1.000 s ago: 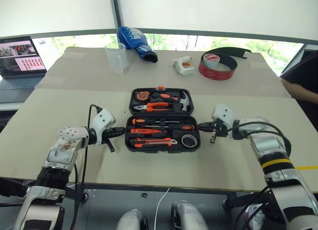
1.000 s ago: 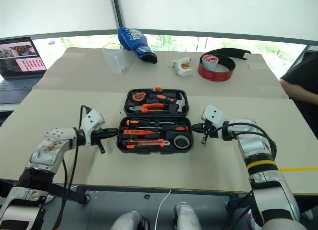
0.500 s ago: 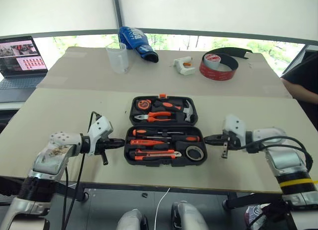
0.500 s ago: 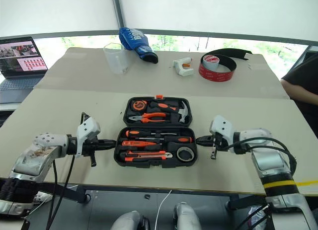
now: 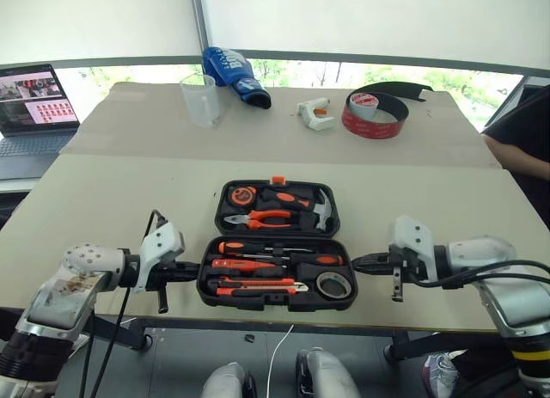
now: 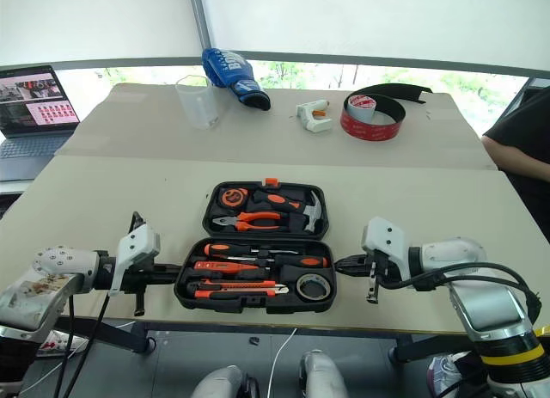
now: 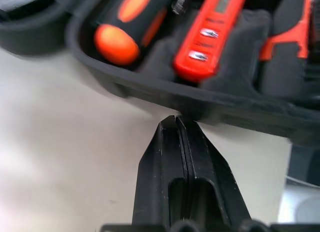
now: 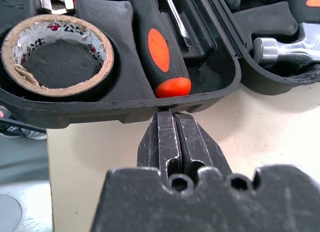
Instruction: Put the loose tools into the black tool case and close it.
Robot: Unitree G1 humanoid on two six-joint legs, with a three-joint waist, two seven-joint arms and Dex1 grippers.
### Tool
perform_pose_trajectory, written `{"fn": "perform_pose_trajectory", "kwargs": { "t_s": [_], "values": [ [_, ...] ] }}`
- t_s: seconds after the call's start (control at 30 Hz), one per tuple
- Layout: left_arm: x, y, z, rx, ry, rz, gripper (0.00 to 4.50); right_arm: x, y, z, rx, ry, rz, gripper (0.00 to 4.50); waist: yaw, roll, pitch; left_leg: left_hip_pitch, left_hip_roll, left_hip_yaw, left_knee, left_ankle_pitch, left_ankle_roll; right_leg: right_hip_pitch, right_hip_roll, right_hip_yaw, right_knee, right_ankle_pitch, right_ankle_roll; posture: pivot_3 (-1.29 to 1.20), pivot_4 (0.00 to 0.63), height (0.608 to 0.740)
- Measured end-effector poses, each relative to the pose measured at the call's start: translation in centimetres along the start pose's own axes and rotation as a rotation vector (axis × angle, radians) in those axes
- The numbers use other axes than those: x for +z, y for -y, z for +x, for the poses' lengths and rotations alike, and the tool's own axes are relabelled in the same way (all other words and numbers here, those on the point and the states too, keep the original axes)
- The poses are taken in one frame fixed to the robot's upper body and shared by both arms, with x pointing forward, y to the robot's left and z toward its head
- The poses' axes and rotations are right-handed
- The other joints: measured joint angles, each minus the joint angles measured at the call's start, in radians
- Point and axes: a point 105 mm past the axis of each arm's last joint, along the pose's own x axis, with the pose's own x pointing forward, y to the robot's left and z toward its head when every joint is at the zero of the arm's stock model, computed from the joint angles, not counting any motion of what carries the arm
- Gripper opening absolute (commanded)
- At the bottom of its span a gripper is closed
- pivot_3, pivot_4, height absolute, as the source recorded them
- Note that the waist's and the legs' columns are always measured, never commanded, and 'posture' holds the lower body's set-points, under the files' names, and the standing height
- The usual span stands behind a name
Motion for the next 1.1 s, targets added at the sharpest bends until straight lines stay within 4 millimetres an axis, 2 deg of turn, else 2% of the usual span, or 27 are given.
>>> {"fn": "perform_pose_trajectory", "kwargs": {
  "t_s": [0.03,0.07,0.17,0.23,0.3,0.37,0.4,0.43,0.53,0.63,0.7,0.8,0.87,0.9,0.93,1.0,1.07,1.1],
  "values": [
    [-0.3,-0.3,-0.1,0.016,-0.006,-0.01,0.56,-0.2,0.0,-0.2,-0.013,-0.011,0.009,0.58,0.001,0.0,0.0,0.0,0.0,0.0,0.0,0.0,0.0,0.0,0.0,0.0,0.0,0.0,0.0,0.0,0.15,0.73],
    [-0.6,-0.8,-0.3,0.037,-0.013,-0.018,0.71,-0.6,0.1,-0.6,-0.029,-0.025,0.022,0.76,0.002,0.0,0.0,0.0,0.0,0.0,0.0,0.0,0.0,0.0,0.0,0.0,0.0,0.0,0.0,0.0,0.15,0.73],
    [-1.6,-2.5,-1.7,0.108,-0.048,-0.051,1.84,-1.8,0.8,-2.9,-0.098,-0.095,0.069,1.83,0.005,0.0,0.0,0.0,0.0,0.0,0.0,0.0,0.001,0.001,-0.001,0.0,0.0,0.0,0.0,0.0,0.15,0.73],
    [-1.6,-4.6,-2.9,0.205,-0.041,-0.098,2.52,-1.7,1.9,-4.1,-0.155,-0.093,0.096,2.5,0.008,-0.001,0.0,0.0,0.0,0.0,0.0,0.0,0.001,0.001,0.0,-0.001,-0.001,0.0,0.001,0.0,0.15,0.73],
    [-1.2,-5.9,-3.7,0.264,-0.026,-0.135,3.21,-1.4,2.8,-4.7,-0.197,-0.076,0.125,3.21,0.005,-0.001,0.0,0.001,0.0,0.0,0.0,0.0,0.002,0.001,0.0,0.0,0.0,0.0,0.001,0.0,0.15,0.73],
    [0.1,-7.6,-3.7,0.316,0.033,-0.23,3.98,-0.2,4.5,-4.7,-0.25,-0.012,0.196,3.29,0.004,-0.001,0.0,0.0,-0.001,0.0,0.001,0.001,0.003,0.002,0.002,0.0,0.0,0.001,0.001,0.0,0.15,0.73],
    [1.2,-8.4,-3.4,0.33,0.083,-0.293,4.24,0.8,5.4,-4.4,-0.274,0.037,0.236,3.3,0.003,-0.001,0.0,0.0,-0.001,0.0,0.001,0.001,0.003,0.002,0.002,0.0,0.0,0.002,0.0,0.0,0.15,0.73],
    [3.2,-9.1,-2.7,0.328,0.144,-0.333,4.3,2.4,6.5,-3.8,-0.298,0.094,0.26,3.3,0.003,-0.002,0.0,-0.001,-0.001,-0.001,0.003,0.002,0.003,0.002,0.002,0.0,0.0,0.005,-0.003,0.0,0.15,0.73],
    [5.5,-9.5,-1.5,0.309,0.205,-0.406,4.32,3.8,7.7,-2.5,-0.32,0.135,0.339,3.3,0.001,-0.003,-0.001,-0.001,-0.002,-0.001,0.003,0.002,0.003,0.002,0.002,0.0,0.0,0.006,-0.005,0.0,0.15,0.73],
    [6.5,-10.2,0.8,0.299,0.226,-0.516,4.32,3.2,9.5,-0.2,-0.35,0.128,0.511,3.3,-0.001,-0.003,-0.001,-0.002,-0.003,-0.001,0.002,0.002,0.004,0.002,0.001,-0.001,-0.001,0.007,-0.003,0.0,0.15,0.73],
    [6.4,-10.0,2.4,0.276,0.206,-0.536,4.32,2.6,9.8,1.3,-0.345,0.1,0.572,3.3,-0.002,-0.003,-0.001,-0.002,-0.003,-0.001,0.001,0.002,0.004,0.002,0.002,-0.001,0.0,0.007,-0.003,0.0,0.15,0.73],
    [5.1,-10.3,2.9,0.295,0.173,-0.59,4.32,0.8,10.1,1.9,-0.369,0.041,0.628,3.3,-0.003,-0.003,-0.001,-0.002,-0.003,0.0,-0.001,0.002,0.003,0.001,0.002,-0.003,0.001,0.007,-0.003,0.0,0.15,0.73],
    [4.8,-10.6,3.0,0.311,0.164,-0.603,3.79,0.8,10.6,2.0,-0.384,0.031,0.624,3.3,-0.005,-0.003,-0.001,-0.002,-0.003,0.0,-0.002,0.002,0.003,0.001,0.002,-0.003,0.0,0.007,-0.003,0.0,0.15,0.73],
    [4.9,-10.7,3.2,0.312,0.168,-0.603,3.58,0.5,10.8,2.0,-0.393,0.022,0.63,2.3,-0.005,-0.003,-0.001,-0.002,-0.003,0.0,-0.001,0.002,0.003,0.001,0.001,-0.003,-0.001,0.007,-0.003,0.0,0.15,0.73],
    [4.9,-10.8,3.3,0.318,0.172,-0.599,3.22,0.3,10.7,2.2,-0.39,0.013,0.638,2.13,-0.005,-0.003,-0.001,-0.001,-0.003,0.0,-0.001,0.002,0.003,0.001,0.0,-0.003,-0.001,0.007,-0.003,0.0,0.15,0.73],
    [4.9,-10.9,3.2,0.325,0.176,-0.593,2.52,-0.1,10.5,2.8,-0.375,-0.002,0.651,1.42,-0.007,-0.003,-0.001,0.0,-0.003,0.001,-0.001,0.002,0.002,0.001,0.0,-0.002,0.0,0.007,-0.003,0.0,0.15,0.73],
    [5.1,-10.8,3.4,0.317,0.184,-0.585,1.76,0.0,10.3,3.3,-0.359,0.002,0.655,1.41,-0.009,-0.003,-0.001,0.0,-0.003,0.001,0.0,0.003,0.001,0.001,0.0,-0.001,0.001,0.007,-0.003,0.0,0.15,0.73],
    [5.2,-10.8,3.4,0.312,0.187,-0.582,1.55,0.0,10.3,3.3,-0.358,0.003,0.655,1.41,-0.009,-0.003,-0.001,0.0,-0.003,0.001,0.0,0.003,0.001,0.001,0.0,-0.001,0.001,0.007,-0.004,0.0,0.15,0.73]
  ]
}}
